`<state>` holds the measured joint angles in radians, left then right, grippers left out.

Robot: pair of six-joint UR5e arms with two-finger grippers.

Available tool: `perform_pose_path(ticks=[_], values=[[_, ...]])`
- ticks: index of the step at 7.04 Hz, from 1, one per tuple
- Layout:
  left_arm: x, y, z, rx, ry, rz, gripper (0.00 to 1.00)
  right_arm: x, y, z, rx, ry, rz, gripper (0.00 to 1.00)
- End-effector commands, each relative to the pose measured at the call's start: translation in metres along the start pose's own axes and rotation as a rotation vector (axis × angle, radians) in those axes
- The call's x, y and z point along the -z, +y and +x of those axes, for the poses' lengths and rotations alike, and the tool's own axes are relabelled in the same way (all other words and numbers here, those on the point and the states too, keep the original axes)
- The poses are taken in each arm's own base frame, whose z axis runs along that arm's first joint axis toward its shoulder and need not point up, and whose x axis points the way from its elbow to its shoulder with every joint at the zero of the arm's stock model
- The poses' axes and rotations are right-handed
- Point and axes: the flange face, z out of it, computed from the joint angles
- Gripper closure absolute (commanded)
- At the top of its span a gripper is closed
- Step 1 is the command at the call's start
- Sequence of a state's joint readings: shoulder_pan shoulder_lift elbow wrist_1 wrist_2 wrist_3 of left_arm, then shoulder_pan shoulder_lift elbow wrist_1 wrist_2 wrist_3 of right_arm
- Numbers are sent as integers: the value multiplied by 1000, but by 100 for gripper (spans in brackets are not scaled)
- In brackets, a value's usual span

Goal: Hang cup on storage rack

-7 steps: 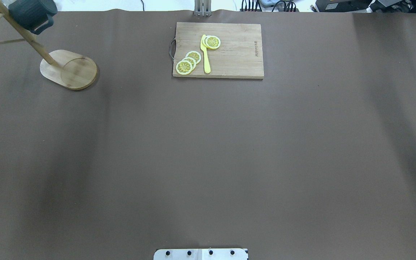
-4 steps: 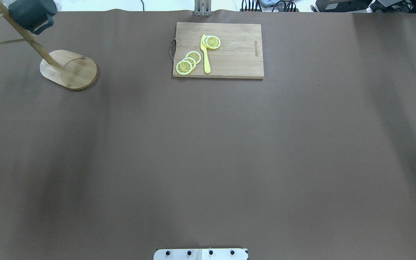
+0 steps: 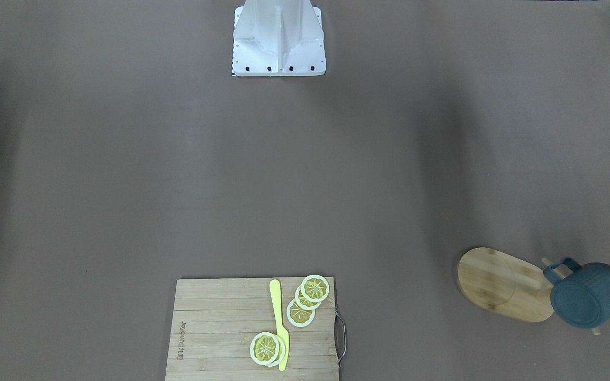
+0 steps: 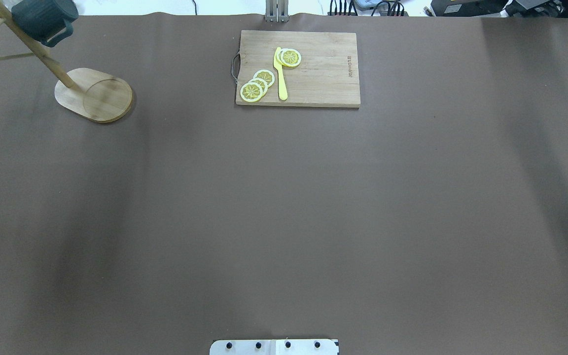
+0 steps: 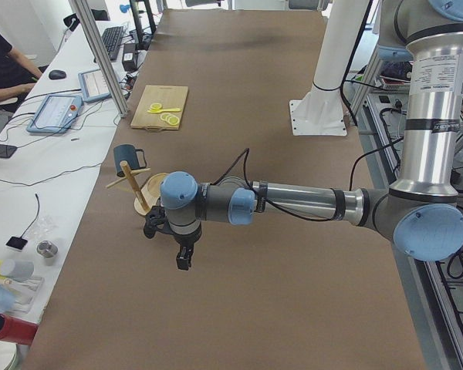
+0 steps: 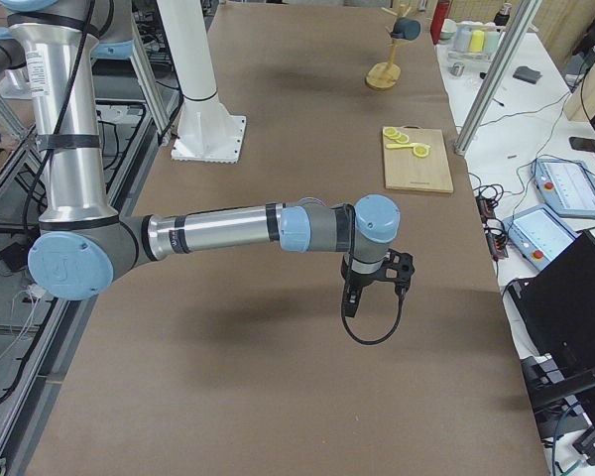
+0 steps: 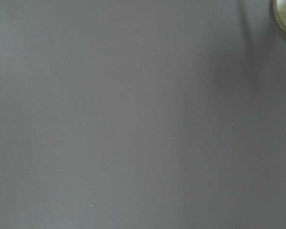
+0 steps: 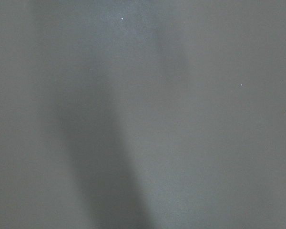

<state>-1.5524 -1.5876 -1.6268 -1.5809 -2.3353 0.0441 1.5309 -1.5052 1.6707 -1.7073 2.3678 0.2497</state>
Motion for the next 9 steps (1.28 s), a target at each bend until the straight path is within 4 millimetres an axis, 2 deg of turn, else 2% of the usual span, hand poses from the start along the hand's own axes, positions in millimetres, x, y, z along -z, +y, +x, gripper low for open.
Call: perform_pose_path(ticks=[1, 9], values=[[0, -1, 0, 1, -1, 0, 2, -3, 1, 5, -7, 1, -6, 0], [-1, -6, 0, 6, -2, -1, 2, -5, -1, 6, 6, 0, -9, 0]])
